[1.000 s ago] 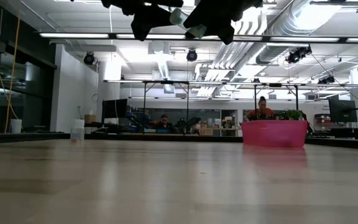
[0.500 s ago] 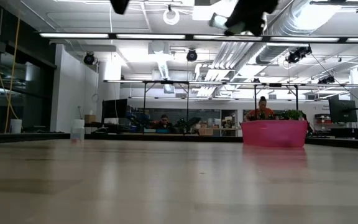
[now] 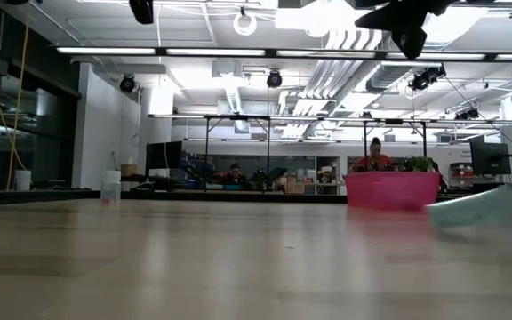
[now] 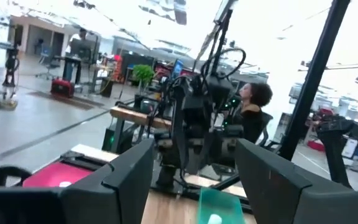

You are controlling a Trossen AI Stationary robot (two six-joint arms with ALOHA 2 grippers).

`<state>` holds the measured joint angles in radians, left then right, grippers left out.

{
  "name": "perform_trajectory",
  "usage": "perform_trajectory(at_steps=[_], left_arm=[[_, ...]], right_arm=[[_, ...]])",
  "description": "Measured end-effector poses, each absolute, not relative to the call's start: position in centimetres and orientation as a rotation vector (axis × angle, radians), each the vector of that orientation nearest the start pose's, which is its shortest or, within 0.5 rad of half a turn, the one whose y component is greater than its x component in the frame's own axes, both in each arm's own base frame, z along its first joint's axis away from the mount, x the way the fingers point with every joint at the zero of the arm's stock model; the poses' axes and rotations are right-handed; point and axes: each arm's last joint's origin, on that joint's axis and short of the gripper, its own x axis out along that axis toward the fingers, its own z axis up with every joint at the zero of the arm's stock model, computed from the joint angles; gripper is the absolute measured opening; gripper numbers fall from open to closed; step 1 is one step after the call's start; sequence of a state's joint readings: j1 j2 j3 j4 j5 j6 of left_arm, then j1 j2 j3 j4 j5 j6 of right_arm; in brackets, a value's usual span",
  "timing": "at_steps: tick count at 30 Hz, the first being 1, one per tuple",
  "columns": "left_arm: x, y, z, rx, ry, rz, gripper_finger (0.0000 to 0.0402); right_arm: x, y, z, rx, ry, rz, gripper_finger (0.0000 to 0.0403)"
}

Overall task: Pick and place medicine bottles into bin by pill shape (circle, oval)
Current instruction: Put the green tablet bottle into the green bin

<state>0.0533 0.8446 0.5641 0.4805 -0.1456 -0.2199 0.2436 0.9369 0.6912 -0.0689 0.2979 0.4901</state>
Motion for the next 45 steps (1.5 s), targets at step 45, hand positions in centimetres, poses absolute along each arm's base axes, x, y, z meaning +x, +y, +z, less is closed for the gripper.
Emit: perform_trajectory(at_steps=[45], left_arm=[[19.1,1.5,30.6,-0.244,-0.206,0.216,0.0213]], right_arm=[[29.9,11.0,26.1,-0.377,1.442,0.661,0.0255]])
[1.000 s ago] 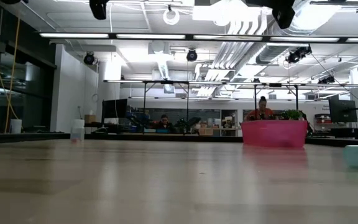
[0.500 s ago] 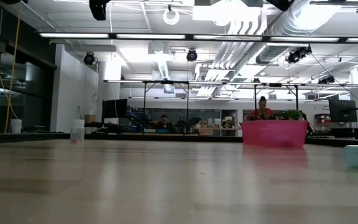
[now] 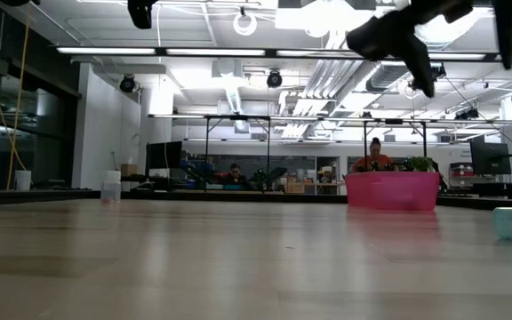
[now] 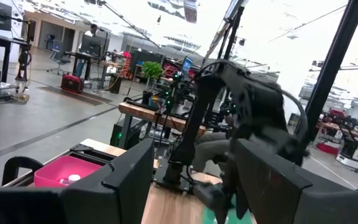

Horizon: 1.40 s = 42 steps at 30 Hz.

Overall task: Pick and place medicine bottles into bin by pill shape (circle, oval)
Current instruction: Put the green tablet bottle into the green bin

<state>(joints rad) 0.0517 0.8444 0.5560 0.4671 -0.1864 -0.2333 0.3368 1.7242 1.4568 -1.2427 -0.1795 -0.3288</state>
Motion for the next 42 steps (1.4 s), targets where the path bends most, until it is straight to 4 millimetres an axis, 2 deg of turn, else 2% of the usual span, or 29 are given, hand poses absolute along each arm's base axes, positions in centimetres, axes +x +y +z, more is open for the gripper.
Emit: perform_trajectory(at_steps=[2,5,12,15,19,26,35,42], left_arm=[[19.1,1.5,30.6,-0.244,-0.206,0.215,0.0213],[19.1,1.5,30.6,-0.244,-0.206,0.216,0.0213],[19.1,1.5,30.6,-0.241,-0.206,0.218,0.0213],[19.1,1.5,30.6,-0.236,-0.205,0.221,0.0213],[19.1,1.5,30.6,-0.236,-0.205,0.221,0.0213],[19.1,1.5,30.6,-0.235,-0.203,0.218,0.0213],[19.1,1.5,30.5,-0.235,-0.199,0.218,0.0213],[19.1,1.5,30.5,-0.235,-0.199,0.219,0.0213]], right_arm=[[30.2,11.5,25.3,-0.366,1.466,0.673,0.0258],[30.8,11.9,24.1,-0.218,1.542,0.595,0.0259],[31.8,11.7,21.7,0.314,1.749,0.053,0.0259],[32.1,11.8,20.9,0.43,1.757,-0.136,0.0259],[32.4,12.3,20.0,0.527,1.745,-0.297,0.0259],[32.6,13.4,18.0,0.567,1.767,-0.422,0.0259],[31.2,13.2,14.5,0.691,1.811,-0.489,0.0259],[31.7,13.1,13.8,0.751,1.754,-0.465,0.0257]])
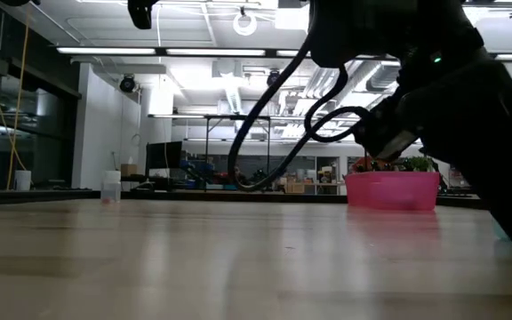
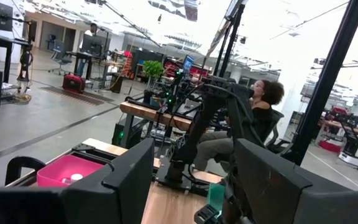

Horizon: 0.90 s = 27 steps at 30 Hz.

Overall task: Pick and place medicine bottles into bin by pill shape (circle, oval)
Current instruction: Put the green tablet bottle into the green bin

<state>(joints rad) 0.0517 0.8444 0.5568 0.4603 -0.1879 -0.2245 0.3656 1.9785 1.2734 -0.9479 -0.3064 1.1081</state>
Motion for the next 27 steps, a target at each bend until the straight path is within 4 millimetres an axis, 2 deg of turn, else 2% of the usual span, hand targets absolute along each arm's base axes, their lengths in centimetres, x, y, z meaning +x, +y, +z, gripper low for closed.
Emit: perform_trajectory(at_steps=[3,9,16,21,27], left_arm=[[19.1,1.5,30.5,-0.235,-0.199,0.218,0.0213],[19.1,1.5,30.5,-0.235,-0.2,0.222,0.0213],[19.1,1.5,30.5,-0.235,-0.2,0.222,0.0213],[19.1,1.5,30.5,-0.235,-0.199,0.223,0.0213],[19.1,1.5,30.5,-0.243,-0.201,0.225,0.0213]], right_arm=[[31.5,13.0,13.6,0.757,1.758,-0.48,0.024],[31.5,12.7,13.5,0.756,1.756,-0.489,0.018],[31.8,11.9,13.7,0.684,1.752,-0.393,0.0116],[31.9,10.9,15.1,0.563,1.688,-0.307,0.0089],[32.1,9.0,17.2,0.432,1.563,-0.268,0.0083]])
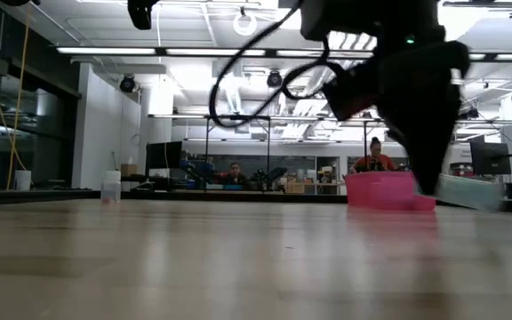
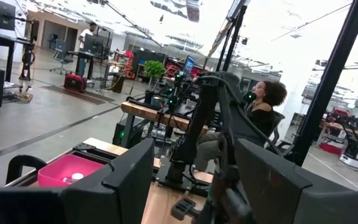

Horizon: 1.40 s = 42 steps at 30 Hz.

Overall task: Pick and place medicine bottles into bin by pill shape (circle, oval)
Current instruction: Put the green tablet bottle into the green bin

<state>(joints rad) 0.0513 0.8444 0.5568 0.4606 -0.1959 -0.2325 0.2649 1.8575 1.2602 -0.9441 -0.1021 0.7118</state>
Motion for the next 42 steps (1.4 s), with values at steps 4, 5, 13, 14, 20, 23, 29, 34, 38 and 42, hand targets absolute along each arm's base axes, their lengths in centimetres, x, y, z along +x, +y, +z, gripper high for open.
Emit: perform_trajectory(at_steps=[4,5,13,14,20,23,29,34,38,42], left_arm=[[19.1,1.6,30.5,-0.245,-0.203,0.247,0.0213],[19.1,1.6,30.5,-0.246,-0.205,0.257,0.0213],[19.0,1.7,30.5,-0.248,-0.207,0.28,0.0213],[19.0,1.7,30.5,-0.249,-0.207,0.281,0.0213],[19.0,1.7,30.5,-0.251,-0.207,0.28,0.0213],[19.0,1.7,30.5,-0.258,-0.209,0.279,0.0213],[19.0,1.7,30.5,-0.274,-0.21,0.276,0.0213],[19.0,1.7,30.5,-0.275,-0.21,0.273,0.0213],[19.0,1.7,30.5,-0.278,-0.211,0.272,0.0213],[19.0,1.7,30.5,-0.316,-0.216,0.269,0.0213]], right_arm=[[32.4,7.5,19.0,0.346,1.444,-0.245,0.0082],[32.5,7.1,19.5,0.328,1.409,-0.24,0.0082],[31.9,4.5,24.7,0.172,1.123,-0.248,0.0081],[31.8,4.2,25.3,0.156,1.094,-0.248,0.0081],[30.1,3.3,26.8,0.196,0.862,-0.205,0.0081],[28.1,3.0,26.2,0.308,0.744,-0.17,0.0081],[25.2,2.6,27.1,0.399,0.486,-0.13,0.0081],[24.3,2.4,28.8,0.365,0.36,-0.118,0.0081],[24.2,2.4,29.5,0.334,0.306,-0.098,0.0081],[24.2,2.4,29.6,0.31,0.292,-0.087,0.0081]])
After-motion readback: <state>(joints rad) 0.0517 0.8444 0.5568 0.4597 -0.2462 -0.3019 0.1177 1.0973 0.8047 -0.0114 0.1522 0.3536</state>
